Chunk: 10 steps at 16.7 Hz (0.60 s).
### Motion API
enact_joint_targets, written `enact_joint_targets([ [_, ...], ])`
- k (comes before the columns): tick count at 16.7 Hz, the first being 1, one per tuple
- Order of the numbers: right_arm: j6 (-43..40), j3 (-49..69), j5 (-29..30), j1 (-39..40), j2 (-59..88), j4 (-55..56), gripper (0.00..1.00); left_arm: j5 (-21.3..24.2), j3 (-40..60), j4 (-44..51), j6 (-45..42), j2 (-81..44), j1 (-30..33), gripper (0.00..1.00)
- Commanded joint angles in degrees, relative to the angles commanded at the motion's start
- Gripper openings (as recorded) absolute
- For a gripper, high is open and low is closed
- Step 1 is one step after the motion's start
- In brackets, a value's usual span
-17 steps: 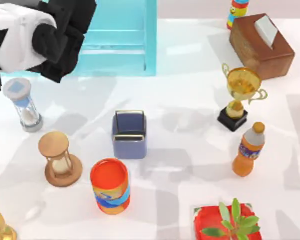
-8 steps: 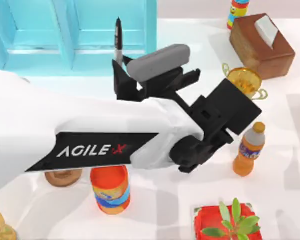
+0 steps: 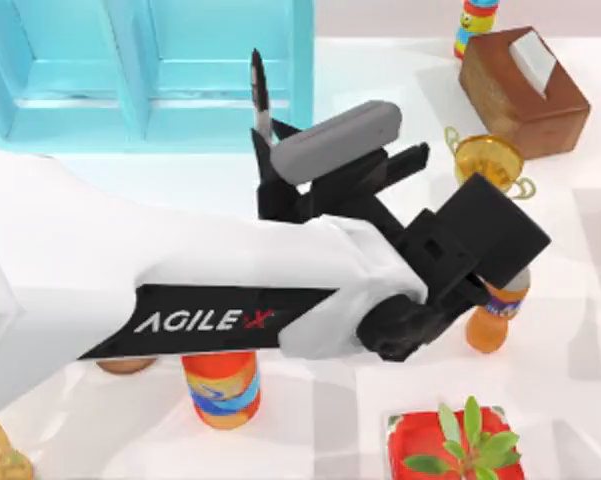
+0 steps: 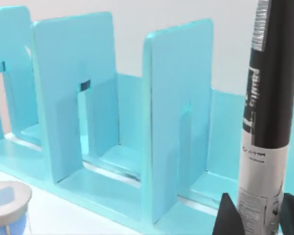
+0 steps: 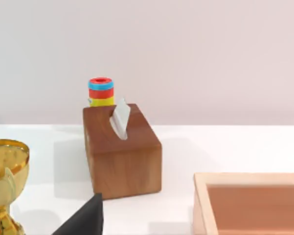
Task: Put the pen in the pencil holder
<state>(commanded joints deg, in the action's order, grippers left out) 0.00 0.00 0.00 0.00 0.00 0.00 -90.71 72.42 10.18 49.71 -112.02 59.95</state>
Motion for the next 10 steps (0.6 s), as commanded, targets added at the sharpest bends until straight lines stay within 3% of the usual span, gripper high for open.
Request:
enact_joint_targets([
  [10, 0.0, 0.0, 0.0, 0.0, 0.0, 0.0, 1.0, -2.81, 2.26, 9.13, 6.84, 0.09, -0.29, 0.0],
])
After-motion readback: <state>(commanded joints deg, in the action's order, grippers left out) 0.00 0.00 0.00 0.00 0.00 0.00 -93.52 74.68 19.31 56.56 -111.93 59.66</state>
